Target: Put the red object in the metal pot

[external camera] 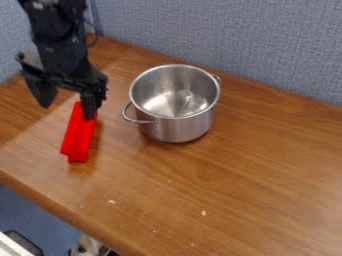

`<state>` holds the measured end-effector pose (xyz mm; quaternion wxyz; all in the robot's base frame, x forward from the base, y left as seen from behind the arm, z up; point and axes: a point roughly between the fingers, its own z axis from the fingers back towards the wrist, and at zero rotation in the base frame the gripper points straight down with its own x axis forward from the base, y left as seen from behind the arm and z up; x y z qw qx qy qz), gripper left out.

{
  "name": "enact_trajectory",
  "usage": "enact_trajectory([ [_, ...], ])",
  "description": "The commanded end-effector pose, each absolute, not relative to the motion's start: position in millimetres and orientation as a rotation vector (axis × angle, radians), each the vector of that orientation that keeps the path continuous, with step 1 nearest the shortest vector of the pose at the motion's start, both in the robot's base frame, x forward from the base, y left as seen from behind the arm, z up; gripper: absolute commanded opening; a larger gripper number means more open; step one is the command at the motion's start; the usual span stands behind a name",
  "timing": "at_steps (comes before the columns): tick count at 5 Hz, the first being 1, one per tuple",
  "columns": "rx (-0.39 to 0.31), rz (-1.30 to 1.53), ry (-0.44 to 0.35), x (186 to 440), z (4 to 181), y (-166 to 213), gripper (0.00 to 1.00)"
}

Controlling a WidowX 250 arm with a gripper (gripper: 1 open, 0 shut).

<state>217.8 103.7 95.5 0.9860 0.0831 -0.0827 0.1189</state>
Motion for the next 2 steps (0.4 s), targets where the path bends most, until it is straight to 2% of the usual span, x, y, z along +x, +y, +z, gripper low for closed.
enact_trajectory([
  [1,0.193,0.265,-0.194,224.1,83.2,112.7,1.0],
  [2,0.208,0.298,-0.184,229.7,67.0,120.0,1.0],
])
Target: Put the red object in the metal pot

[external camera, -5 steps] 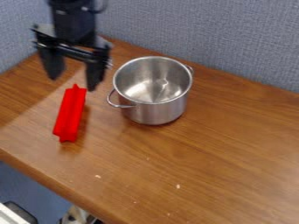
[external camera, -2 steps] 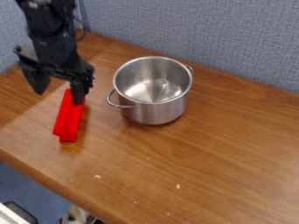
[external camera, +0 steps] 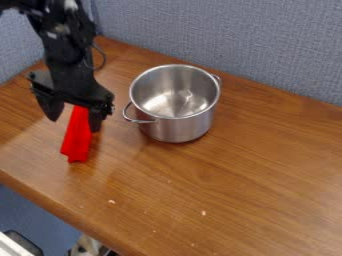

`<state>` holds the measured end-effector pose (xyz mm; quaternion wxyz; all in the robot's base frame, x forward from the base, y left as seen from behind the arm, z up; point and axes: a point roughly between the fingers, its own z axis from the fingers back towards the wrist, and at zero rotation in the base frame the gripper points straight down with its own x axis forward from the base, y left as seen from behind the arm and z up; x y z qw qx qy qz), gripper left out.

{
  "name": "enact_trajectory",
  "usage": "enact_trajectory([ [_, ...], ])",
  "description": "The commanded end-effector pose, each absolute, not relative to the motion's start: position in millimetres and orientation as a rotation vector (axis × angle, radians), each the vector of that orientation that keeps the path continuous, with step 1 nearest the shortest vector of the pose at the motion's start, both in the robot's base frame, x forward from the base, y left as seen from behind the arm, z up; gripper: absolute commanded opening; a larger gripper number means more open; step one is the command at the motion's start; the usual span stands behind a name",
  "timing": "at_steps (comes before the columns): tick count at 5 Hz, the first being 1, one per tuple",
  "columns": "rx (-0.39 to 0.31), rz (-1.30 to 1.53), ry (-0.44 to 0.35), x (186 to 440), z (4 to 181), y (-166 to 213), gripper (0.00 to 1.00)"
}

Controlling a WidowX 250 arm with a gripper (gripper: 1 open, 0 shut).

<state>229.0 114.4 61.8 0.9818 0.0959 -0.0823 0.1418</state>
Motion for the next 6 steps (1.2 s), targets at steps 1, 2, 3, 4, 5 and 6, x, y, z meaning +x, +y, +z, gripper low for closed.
enact_trajectory([
  [1,0.211,0.311,-0.165,234.3,55.7,125.2,1.0],
  [2,0.215,0.316,-0.159,237.6,49.1,127.5,1.0],
  [3,0.214,0.316,-0.163,238.6,51.7,127.3,1.0],
  [4,0.211,0.316,-0.167,239.2,54.6,126.9,1.0],
  [5,0.208,0.317,-0.171,239.7,57.6,126.3,1.0],
  [6,0.204,0.314,-0.176,240.2,60.8,125.3,1.0],
])
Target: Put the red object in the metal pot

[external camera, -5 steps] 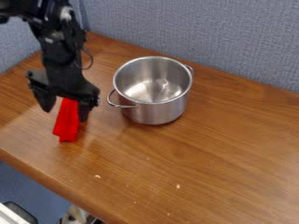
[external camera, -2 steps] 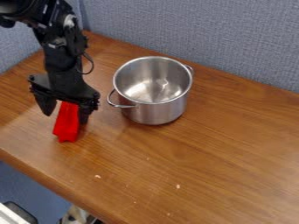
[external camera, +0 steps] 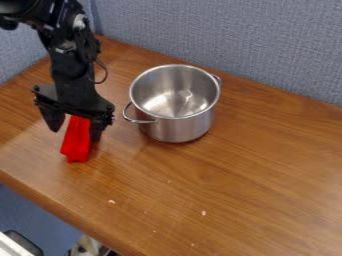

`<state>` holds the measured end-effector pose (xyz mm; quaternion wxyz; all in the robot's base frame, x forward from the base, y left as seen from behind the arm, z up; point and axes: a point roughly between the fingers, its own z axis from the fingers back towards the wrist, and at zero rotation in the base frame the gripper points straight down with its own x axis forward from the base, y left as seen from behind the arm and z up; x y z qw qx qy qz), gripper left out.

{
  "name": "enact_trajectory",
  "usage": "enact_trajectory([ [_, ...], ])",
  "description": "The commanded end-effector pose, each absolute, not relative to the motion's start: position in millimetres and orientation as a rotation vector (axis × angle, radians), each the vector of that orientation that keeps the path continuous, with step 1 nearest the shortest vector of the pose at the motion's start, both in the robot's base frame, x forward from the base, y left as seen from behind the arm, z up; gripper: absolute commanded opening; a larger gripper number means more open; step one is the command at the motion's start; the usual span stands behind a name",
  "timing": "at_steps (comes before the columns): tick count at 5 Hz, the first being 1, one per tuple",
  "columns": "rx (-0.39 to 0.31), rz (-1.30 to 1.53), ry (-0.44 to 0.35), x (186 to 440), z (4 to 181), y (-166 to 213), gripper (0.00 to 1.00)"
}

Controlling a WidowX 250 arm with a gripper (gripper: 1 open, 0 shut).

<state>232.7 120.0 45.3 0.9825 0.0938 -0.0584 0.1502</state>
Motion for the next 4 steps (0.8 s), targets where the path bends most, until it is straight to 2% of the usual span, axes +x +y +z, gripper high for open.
enact_trajectory([
  [1,0.2,0.313,-0.182,240.9,64.0,124.6,1.0],
  [2,0.195,0.311,-0.184,242.0,65.0,124.3,1.0],
  [4,0.194,0.34,-0.115,240.7,41.8,128.2,1.0],
])
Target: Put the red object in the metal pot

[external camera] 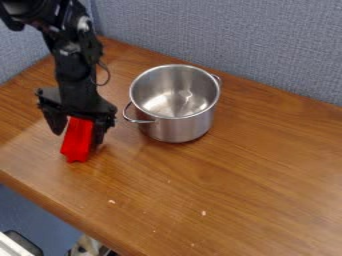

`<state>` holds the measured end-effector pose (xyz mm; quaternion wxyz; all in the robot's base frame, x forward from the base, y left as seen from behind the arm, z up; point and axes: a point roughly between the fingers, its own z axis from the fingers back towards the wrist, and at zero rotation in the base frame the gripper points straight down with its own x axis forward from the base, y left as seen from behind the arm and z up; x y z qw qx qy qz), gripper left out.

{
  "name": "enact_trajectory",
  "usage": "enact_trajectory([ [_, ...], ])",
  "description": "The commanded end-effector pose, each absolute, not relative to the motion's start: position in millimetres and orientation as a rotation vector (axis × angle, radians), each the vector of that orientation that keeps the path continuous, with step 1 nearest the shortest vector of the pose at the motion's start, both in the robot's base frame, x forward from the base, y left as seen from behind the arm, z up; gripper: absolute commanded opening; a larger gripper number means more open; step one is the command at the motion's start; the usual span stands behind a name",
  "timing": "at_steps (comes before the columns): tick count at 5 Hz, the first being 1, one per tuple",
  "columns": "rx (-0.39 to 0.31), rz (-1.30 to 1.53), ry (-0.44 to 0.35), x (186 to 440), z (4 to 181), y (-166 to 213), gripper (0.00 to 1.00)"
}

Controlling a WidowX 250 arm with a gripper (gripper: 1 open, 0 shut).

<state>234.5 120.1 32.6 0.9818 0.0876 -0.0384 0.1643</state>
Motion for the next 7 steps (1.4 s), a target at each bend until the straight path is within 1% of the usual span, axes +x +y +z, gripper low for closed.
enact_trajectory([
  [1,0.189,0.346,-0.101,240.6,33.4,129.0,0.0],
  [7,0.188,0.396,-0.08,232.7,34.6,131.1,0.0],
])
